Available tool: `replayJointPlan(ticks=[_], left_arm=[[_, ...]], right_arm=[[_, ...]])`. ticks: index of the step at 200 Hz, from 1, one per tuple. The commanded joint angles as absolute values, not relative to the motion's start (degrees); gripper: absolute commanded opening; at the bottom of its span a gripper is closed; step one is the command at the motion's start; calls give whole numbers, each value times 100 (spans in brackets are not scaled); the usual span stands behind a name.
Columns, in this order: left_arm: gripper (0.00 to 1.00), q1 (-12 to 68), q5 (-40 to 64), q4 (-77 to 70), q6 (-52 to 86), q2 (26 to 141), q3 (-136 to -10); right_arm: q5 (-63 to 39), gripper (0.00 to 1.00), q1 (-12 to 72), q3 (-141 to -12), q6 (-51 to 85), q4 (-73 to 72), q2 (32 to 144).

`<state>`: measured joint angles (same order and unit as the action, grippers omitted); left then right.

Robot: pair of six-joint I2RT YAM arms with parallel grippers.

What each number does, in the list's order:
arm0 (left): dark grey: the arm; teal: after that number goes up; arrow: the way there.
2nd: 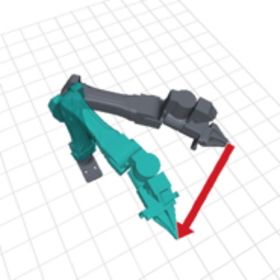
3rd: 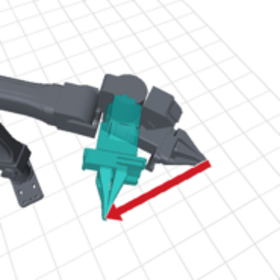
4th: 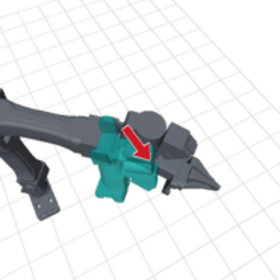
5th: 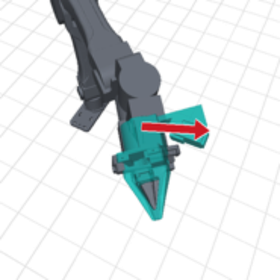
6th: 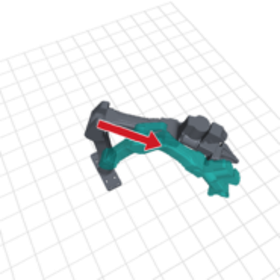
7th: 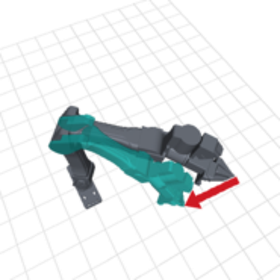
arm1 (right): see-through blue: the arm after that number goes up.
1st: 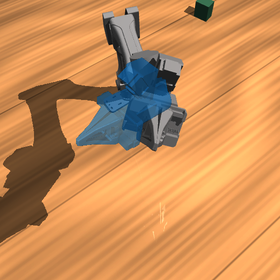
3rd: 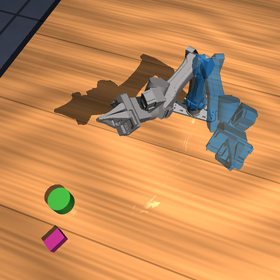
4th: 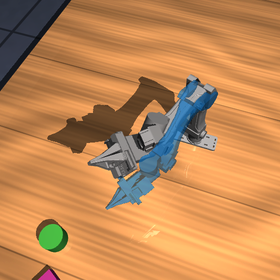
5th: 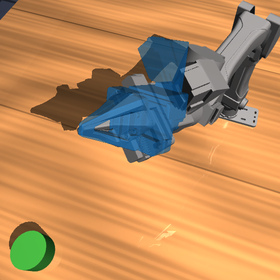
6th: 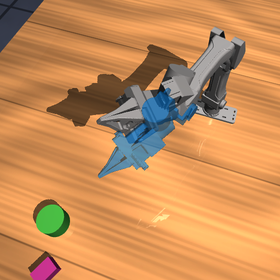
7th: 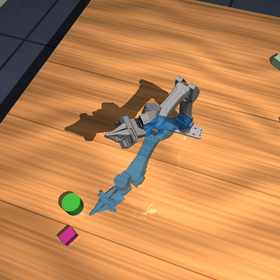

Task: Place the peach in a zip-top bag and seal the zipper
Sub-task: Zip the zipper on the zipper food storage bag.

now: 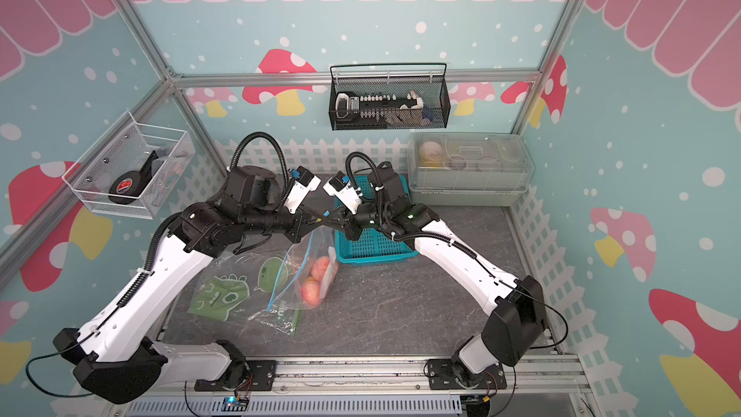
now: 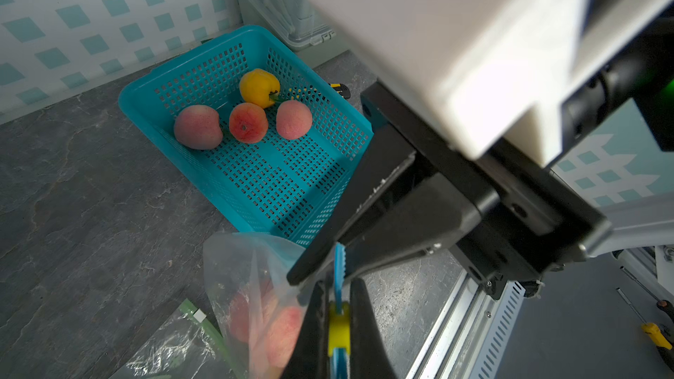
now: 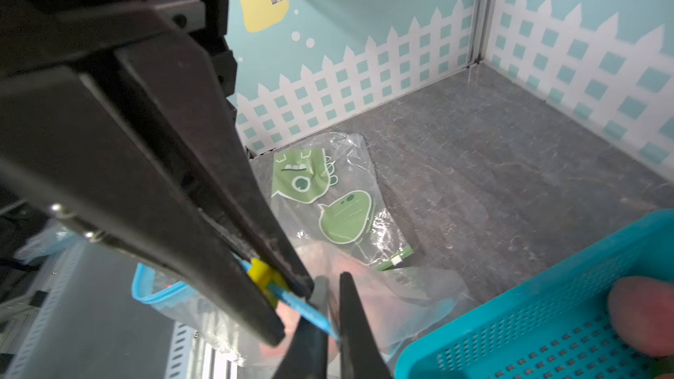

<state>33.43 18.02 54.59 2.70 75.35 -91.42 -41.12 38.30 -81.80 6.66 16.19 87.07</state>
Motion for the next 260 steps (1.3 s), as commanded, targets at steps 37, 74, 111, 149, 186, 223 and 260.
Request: replayJointPlan(ticks=[37, 74, 111, 149, 186, 223, 260], left_arm=[[3, 3361, 1658, 5497, 211, 7264, -9110], [5, 3358, 1387, 5653, 211, 6987, -9020], [5, 3363, 1173, 5833, 202, 6818, -8946], [5, 3365, 1030, 5932, 237, 6681, -8929], [6, 3358, 918, 5985, 259, 6549, -8930], [7, 3366, 838, 6020, 270, 6461, -8930], [7, 3365, 718, 6063, 289, 6394, -8937]], right_arm=[[-3515, 0, 3832, -8305, 694, 1579, 8582], [-3203, 0, 3768, -8410, 990, 1558, 8621], [-3052, 0, 3668, -8354, 1288, 1298, 8621], [-3113, 0, 3570, -8344, 1574, 1009, 8675], [-3217, 0, 3482, -8477, 1780, 772, 8762], [-3151, 0, 3476, -8535, 1793, 800, 8821], [-2852, 0, 3429, -8566, 1950, 752, 8816]])
